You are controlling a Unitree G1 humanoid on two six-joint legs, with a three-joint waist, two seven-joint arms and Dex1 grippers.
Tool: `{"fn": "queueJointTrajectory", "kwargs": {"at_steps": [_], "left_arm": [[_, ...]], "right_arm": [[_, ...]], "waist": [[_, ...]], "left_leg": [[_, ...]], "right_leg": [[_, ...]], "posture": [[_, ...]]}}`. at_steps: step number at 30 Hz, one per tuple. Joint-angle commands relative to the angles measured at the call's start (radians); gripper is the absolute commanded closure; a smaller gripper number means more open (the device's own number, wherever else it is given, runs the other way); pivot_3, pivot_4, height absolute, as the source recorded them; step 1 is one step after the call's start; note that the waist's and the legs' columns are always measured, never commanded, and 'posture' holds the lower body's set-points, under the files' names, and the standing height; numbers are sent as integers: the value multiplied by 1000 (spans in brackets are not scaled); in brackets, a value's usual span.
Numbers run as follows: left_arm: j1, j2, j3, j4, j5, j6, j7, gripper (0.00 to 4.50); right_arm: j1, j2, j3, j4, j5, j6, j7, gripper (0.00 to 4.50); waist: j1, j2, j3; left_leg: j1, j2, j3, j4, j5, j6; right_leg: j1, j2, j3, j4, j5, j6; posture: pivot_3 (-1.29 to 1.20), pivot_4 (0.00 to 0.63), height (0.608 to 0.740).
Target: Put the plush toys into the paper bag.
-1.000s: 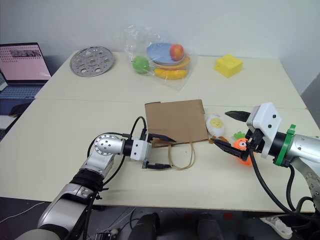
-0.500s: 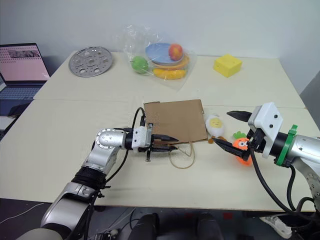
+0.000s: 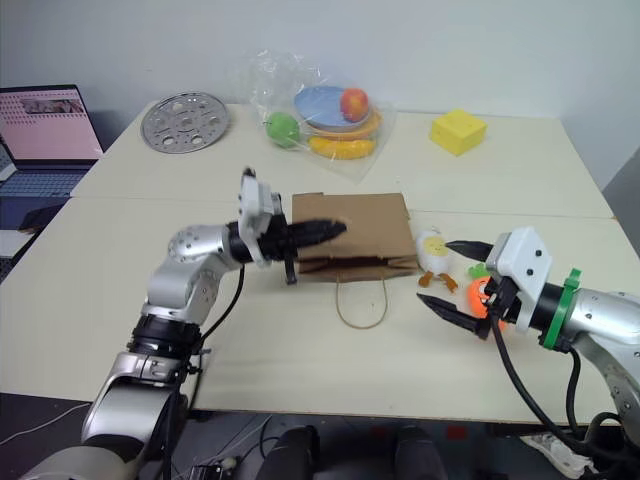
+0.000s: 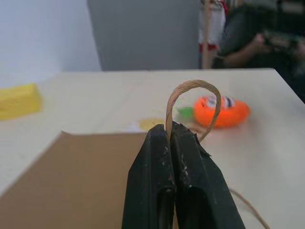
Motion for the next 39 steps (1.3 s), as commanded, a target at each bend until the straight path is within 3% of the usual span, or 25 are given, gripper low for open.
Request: {"fn": "queueJointTrajectory", "kwargs": {"at_steps": [1,5,8,11,17,22,31,33,39], "left_arm": [[-22,-6,24,-31,-6,15,27,4500],[-27,-10,23,-26,-5,25,21,4500],[-41,-22,21,-29,-8,25,20,4500],[-42,-29,21,-34,-9,28,19,4500],[-43,-41,32,-41,-19,26,15,4500],[-44,-43,36,-53,-38,48,4,4500],[-37,-26,90,-164,-153,214,47,4500],[-36,-14,94,-180,-160,230,44,4500],[-245,9,229,-16,-173,291,244,4500]], "right_arm": [[11,39,24,-45,40,13,-33,944],[-41,92,128,-40,-14,25,-113,2444],[-139,192,228,-12,-53,60,-219,3583],[-202,265,272,18,-84,86,-287,4456],[-291,428,355,185,-172,110,-421,4456],[-361,533,448,413,-317,-48,-425,4456],[-530,781,463,836,-473,-234,-551,4456],[-547,802,456,886,-500,-265,-568,4456],[-485,818,503,887,-525,-174,-514,4456]], "waist": [[0,0,0],[-5,0,0],[-11,0,0],[-12,0,0],[-9,0,0],[-13,0,0],[-26,0,0],[-27,0,0],[-22,0,0]], "left_leg": [[0,0,0,0,0,0],[1,0,0,0,0,0],[2,0,0,0,0,0],[2,0,0,0,0,0],[1,0,-1,-1,0,0],[2,0,0,-1,0,0],[1,1,0,-2,0,0],[1,1,-1,-2,0,0],[-2,0,-2,-1,0,0]], "right_leg": [[0,0,0,0,0,0],[0,0,0,0,0,0],[1,0,0,1,0,0],[1,0,0,0,0,0],[1,0,0,0,0,0],[0,0,0,0,0,0],[-1,0,0,1,0,0],[-2,1,0,2,0,0],[-4,0,-1,2,0,0]], "posture": [[0,150,740],[0,150,740],[0,150,740],[0,150,740],[0,150,740],[0,150,740],[0,150,740],[0,150,740],[0,150,740]]}}
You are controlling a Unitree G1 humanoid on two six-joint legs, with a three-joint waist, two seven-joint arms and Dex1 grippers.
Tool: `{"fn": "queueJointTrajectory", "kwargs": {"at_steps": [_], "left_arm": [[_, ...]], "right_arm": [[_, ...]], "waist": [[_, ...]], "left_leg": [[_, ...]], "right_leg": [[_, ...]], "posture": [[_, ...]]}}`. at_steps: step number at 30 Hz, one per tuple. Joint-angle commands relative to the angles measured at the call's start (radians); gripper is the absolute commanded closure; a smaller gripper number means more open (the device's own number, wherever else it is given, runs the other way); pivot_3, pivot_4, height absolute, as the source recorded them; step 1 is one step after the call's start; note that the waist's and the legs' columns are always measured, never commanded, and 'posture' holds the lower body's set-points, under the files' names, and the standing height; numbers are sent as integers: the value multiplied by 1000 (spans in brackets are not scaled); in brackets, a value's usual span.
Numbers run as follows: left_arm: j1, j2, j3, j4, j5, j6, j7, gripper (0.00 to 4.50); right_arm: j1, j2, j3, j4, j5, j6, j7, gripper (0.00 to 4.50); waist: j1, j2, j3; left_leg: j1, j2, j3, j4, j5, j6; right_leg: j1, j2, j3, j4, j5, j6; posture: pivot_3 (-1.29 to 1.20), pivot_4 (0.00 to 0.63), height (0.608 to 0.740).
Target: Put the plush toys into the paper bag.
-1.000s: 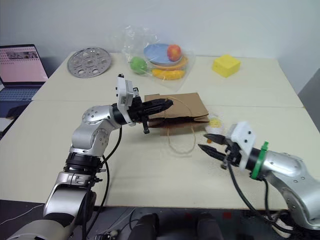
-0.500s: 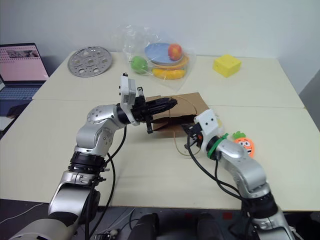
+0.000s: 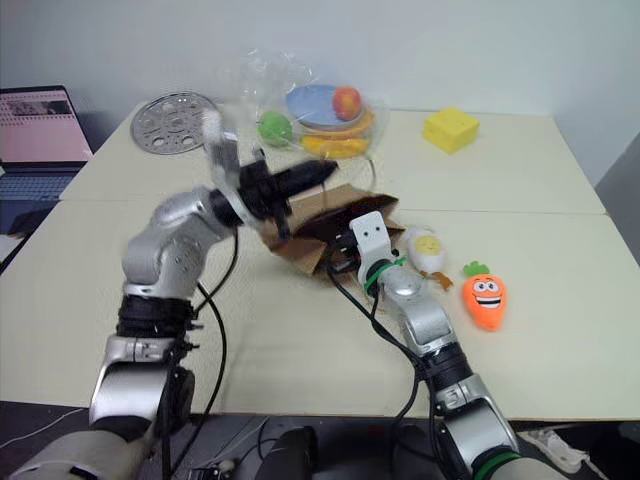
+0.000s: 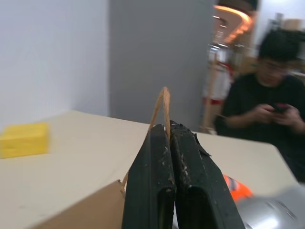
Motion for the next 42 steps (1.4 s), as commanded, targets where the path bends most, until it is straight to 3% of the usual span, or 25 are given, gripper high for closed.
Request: {"fn": "queueJointTrajectory", "kwargs": {"at_steps": [1,8,14,24,27,32,35,37,38,42], "left_arm": [[-124,22,65,89,20,-35,82,4500],[-218,36,87,225,58,-132,78,4500],[-130,43,22,159,87,-122,3,4500],[-29,31,-24,71,120,-152,-22,4500],[-23,27,-19,66,115,-143,-11,4500],[-15,37,-20,54,112,-143,-23,4500],[-11,43,-20,48,112,-145,-32,4500],[-10,45,-17,47,109,-143,-37,4500],[-9,46,-16,46,107,-140,-40,4500],[-7,51,-15,42,103,-134,-51,4500]], "right_arm": [[34,9,21,-48,9,48,51,4456],[47,17,31,-47,-24,120,51,4456],[44,48,-7,-82,-9,109,25,4456],[23,67,-29,-405,113,127,121,4456],[30,23,-45,-546,170,185,162,3877],[81,-160,-222,-835,342,376,204,2079],[85,-263,-357,-868,396,454,179,951],[85,-349,-428,-823,354,480,142,259],[96,-393,-437,-776,299,479,109,38],[162,-490,-346,-645,200,470,98,38]], "waist": [[-2,0,0],[-8,0,0],[-8,0,0],[-7,0,0],[-2,0,0],[5,0,0],[6,0,0],[5,0,0],[5,0,0],[2,0,0]], "left_leg": [[0,0,0,0,0,0],[0,0,1,-1,0,0],[0,0,1,-1,0,0],[-4,0,0,-1,0,0],[-4,0,0,-1,0,0],[-4,0,0,0,0,0],[-4,0,0,0,0,0],[-4,0,0,0,0,0],[-4,0,0,0,0,0],[-4,0,1,-1,0,0]], "right_leg": [[0,0,0,-1,0,0],[-1,0,0,0,0,0],[-1,0,1,1,0,0],[-5,0,0,2,0,0],[-5,0,0,2,0,0],[-4,0,0,0,0,0],[-4,0,0,0,0,0],[-4,0,0,0,0,0],[-4,0,0,0,0,0],[-4,0,0,0,0,0]], "posture": [[0,150,740],[0,150,740],[0,150,740],[0,150,740],[0,150,740],[0,150,740],[0,150,740],[0,150,740],[0,150,740],[0,150,740]]}}
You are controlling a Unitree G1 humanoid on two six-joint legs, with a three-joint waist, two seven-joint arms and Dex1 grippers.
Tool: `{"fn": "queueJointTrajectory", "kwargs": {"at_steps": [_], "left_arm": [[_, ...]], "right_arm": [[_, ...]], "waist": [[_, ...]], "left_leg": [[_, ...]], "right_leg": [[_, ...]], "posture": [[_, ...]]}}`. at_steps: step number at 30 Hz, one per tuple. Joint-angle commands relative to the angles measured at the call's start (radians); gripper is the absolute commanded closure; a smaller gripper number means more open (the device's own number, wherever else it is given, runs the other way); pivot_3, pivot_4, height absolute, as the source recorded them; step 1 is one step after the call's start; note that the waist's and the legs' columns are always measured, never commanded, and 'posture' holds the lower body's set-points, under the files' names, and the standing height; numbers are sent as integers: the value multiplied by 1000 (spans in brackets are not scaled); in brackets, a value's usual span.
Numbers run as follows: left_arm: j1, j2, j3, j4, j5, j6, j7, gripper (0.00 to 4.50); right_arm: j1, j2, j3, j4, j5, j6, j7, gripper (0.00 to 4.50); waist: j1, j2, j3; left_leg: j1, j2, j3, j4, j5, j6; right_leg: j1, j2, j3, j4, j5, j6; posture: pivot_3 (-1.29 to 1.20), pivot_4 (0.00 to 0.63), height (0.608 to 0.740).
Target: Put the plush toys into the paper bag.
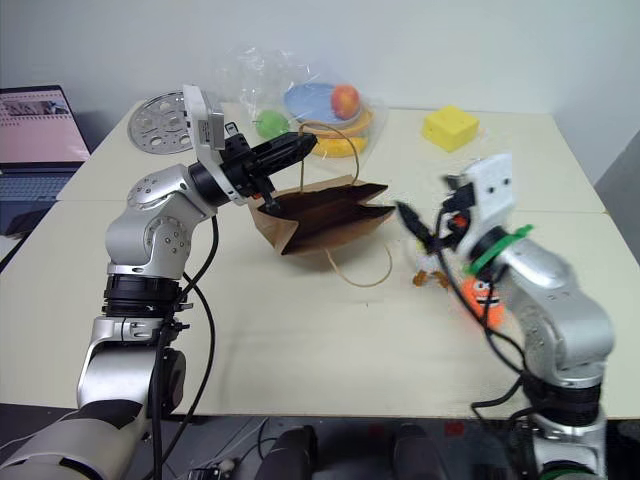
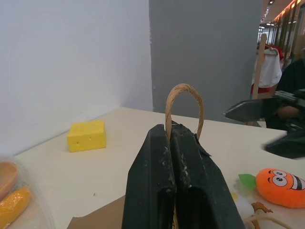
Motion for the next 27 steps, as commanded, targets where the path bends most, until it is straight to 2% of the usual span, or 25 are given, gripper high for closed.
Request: {"fn": "queueJointTrajectory", "kwargs": {"at_steps": [1,6,15,18,27], "left_arm": [[-7,15,17,-44,-15,-1,-12,4500],[5,32,11,-52,-8,6,-29,4500],[9,38,12,-70,-3,13,-24,4500],[10,39,13,-72,-3,16,-21,4500],[2,38,9,-58,3,5,-26,4500]], "right_arm": [[32,8,68,56,-40,7,-17,38],[36,81,105,105,-55,29,-49,38],[55,113,129,103,-64,68,-77,38],[71,124,123,81,-58,102,-90,589],[82,82,134,80,-90,76,-81,3932]], "waist": [[-6,0,0],[-21,1,0],[-7,1,0],[-7,0,0],[-7,1,0]], "left_leg": [[0,0,0,0,0,0],[0,0,1,0,0,0],[0,0,0,0,0,0],[0,0,0,0,0,0],[0,0,0,0,0,0]], "right_leg": [[0,0,0,0,0,0],[-1,0,1,0,0,0],[-1,0,1,0,0,0],[-1,0,1,0,0,0],[0,0,1,0,0,0]], "posture": [[0,150,740],[0,150,740],[0,150,740],[0,150,740],[0,150,740]]}}
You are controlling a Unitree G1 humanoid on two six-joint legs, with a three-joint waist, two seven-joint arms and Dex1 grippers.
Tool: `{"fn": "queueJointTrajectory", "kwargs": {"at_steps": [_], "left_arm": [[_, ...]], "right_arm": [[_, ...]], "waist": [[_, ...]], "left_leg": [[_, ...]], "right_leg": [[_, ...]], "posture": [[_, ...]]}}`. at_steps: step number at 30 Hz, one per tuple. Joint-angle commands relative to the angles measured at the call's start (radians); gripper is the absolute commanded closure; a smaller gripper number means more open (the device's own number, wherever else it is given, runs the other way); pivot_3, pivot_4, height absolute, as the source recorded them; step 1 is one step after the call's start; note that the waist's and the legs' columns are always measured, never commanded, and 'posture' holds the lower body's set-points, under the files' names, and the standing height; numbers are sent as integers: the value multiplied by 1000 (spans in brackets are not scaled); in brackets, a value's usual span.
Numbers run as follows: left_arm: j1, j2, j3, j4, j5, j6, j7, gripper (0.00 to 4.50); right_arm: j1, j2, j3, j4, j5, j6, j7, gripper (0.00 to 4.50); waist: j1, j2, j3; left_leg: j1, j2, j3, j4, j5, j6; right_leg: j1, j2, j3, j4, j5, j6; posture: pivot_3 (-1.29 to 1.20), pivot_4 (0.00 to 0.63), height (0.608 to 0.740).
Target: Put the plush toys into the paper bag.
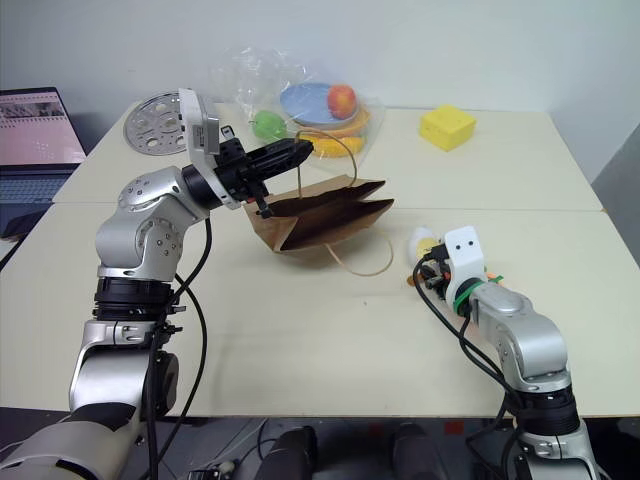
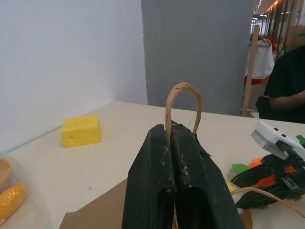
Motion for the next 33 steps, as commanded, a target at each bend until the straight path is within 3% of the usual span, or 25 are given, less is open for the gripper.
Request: {"fn": "queueJointTrajectory", "kwargs": {"at_steps": [1,2,7,11,13,17,23,33], "left_arm": [[-16,11,11,-28,0,-17,-2,4500],[-17,12,9,-29,0,-18,-7,4500],[-30,15,3,-16,1,-16,-28,4500],[-30,15,-1,-9,3,-19,-39,4500],[-36,15,-3,6,7,-25,-45,4500],[-35,0,-11,14,14,-47,-46,4500],[-33,-9,-15,8,21,-56,-51,4500],[-27,-11,-13,-1,19,-54,-48,4500]], "right_arm": [[-14,-47,-16,-30,-31,-57,12,4248],[-25,-69,-27,-34,-25,-68,31,4477],[-103,-252,-91,-82,95,-78,265,4477],[-148,-339,-134,-90,187,-26,361,4477],[-165,-363,-133,-81,207,-6,379,4477],[-366,-490,-22,-108,335,108,577,4477],[-500,-413,78,-61,325,124,553,4477],[-548,-370,203,-21,270,65,574,4477]], "waist": [[0,0,0],[1,0,0],[1,0,0],[1,0,0],[1,0,0],[-3,4,2],[0,3,2],[1,3,2]], "left_leg": [[0,0,0,0,0,0],[0,0,0,0,0,0],[0,0,0,0,0,0],[0,0,0,0,0,0],[0,0,0,0,0,0],[0,0,2,1,0,0],[0,0,0,1,0,0],[-3,0,-2,1,0,0]], "right_leg": [[0,0,0,0,0,0],[0,0,0,0,0,0],[0,0,0,-1,0,0],[0,0,-1,-1,0,0],[1,0,-1,-1,0,0],[0,-1,1,-1,0,0],[1,0,-1,-1,0,0],[-2,0,-2,-1,0,0]], "posture": [[0,150,740],[0,150,740],[0,150,740],[0,150,740],[0,150,740],[0,150,740],[0,150,740],[0,150,740]]}}
